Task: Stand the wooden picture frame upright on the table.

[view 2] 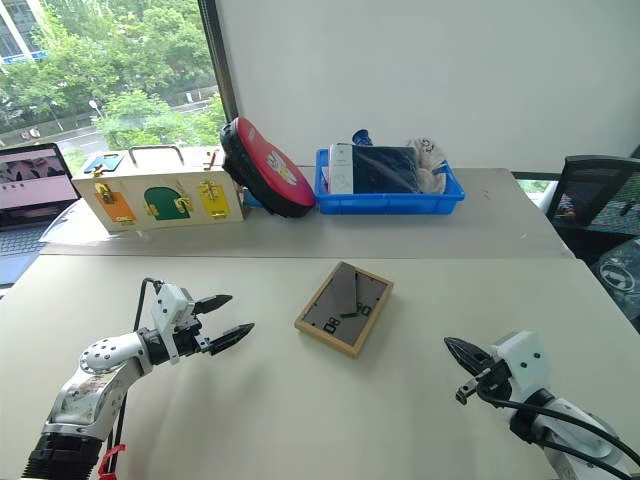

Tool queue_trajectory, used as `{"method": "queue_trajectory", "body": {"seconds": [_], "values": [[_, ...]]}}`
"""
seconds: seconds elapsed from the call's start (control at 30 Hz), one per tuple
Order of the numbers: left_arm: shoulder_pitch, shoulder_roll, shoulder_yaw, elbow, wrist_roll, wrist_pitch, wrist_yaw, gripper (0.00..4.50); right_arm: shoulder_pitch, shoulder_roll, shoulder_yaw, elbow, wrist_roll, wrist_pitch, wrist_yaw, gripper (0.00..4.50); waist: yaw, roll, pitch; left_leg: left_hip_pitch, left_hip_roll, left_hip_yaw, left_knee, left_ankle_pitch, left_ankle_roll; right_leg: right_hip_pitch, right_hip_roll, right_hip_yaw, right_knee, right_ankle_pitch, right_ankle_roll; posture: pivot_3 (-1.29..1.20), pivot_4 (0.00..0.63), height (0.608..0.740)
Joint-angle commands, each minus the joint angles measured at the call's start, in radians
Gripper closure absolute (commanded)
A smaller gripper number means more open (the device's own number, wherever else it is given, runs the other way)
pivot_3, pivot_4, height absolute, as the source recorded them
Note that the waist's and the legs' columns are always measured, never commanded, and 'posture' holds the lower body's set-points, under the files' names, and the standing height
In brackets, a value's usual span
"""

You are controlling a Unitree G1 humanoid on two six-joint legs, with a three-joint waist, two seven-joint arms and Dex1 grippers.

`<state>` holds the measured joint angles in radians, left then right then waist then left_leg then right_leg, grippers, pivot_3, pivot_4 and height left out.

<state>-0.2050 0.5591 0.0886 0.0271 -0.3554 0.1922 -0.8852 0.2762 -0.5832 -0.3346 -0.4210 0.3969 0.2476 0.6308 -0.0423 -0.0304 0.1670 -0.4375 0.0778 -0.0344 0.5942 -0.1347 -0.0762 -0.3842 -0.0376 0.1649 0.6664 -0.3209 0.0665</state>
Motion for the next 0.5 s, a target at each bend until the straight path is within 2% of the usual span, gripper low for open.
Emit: {"method": "queue_trajectory", "body": {"seconds": [0.03,0.13,0.27,0.37,0.5], "values": [[-0.065,0.034,0.042,-0.001,-0.06,0.03,-0.044,0.0,-0.054,-0.036,-0.053,-0.021,0.071,0.033,0.021,4.47,0.0,0.0,0.0,0.0,0.0,0.0,0.0,0.0,0.0,0.0,0.0,0.0,0.0,0.0,0.0,0.0,0.15,0.735],[-0.168,0.105,0.077,0.012,-0.175,0.155,-0.155,0.0,-0.137,-0.135,-0.096,-0.045,0.175,0.138,0.078,4.47,-0.003,0.0,0.002,-0.002,0.0,0.0,0.004,0.001,0.001,-0.002,0.0,0.0,0.003,0.001,0.001,0.0,0.15,0.735],[-0.246,0.239,0.042,-0.04,-0.315,0.367,-0.357,0.0,-0.227,-0.308,-0.073,-0.095,0.237,0.237,0.187,4.47,-0.007,0.0,0.001,-0.002,-0.001,-0.001,0.004,0.001,0.002,-0.001,0.0,0.0,0.003,0.001,0.003,0.0,0.15,0.735],[-0.308,0.259,0.013,-0.032,-0.31,0.403,-0.377,0.0,-0.29,-0.369,-0.024,-0.109,0.212,0.25,0.2,4.47,-0.004,0.0,0.001,-0.003,-0.001,-0.001,0.003,0.0,0.003,-0.001,0.0,-0.001,0.001,0.001,0.002,0.0,0.15,0.735],[-0.358,0.244,-0.015,-0.014,-0.264,0.361,-0.38,0.0,-0.324,-0.409,0.037,-0.127,0.167,0.26,0.212,4.47,0.003,0.0,0.001,-0.005,-0.001,-0.003,0.005,0.0,0.003,-0.001,0.0,-0.003,0.0,0.001,0.002,0.0,0.15,0.735]]}}
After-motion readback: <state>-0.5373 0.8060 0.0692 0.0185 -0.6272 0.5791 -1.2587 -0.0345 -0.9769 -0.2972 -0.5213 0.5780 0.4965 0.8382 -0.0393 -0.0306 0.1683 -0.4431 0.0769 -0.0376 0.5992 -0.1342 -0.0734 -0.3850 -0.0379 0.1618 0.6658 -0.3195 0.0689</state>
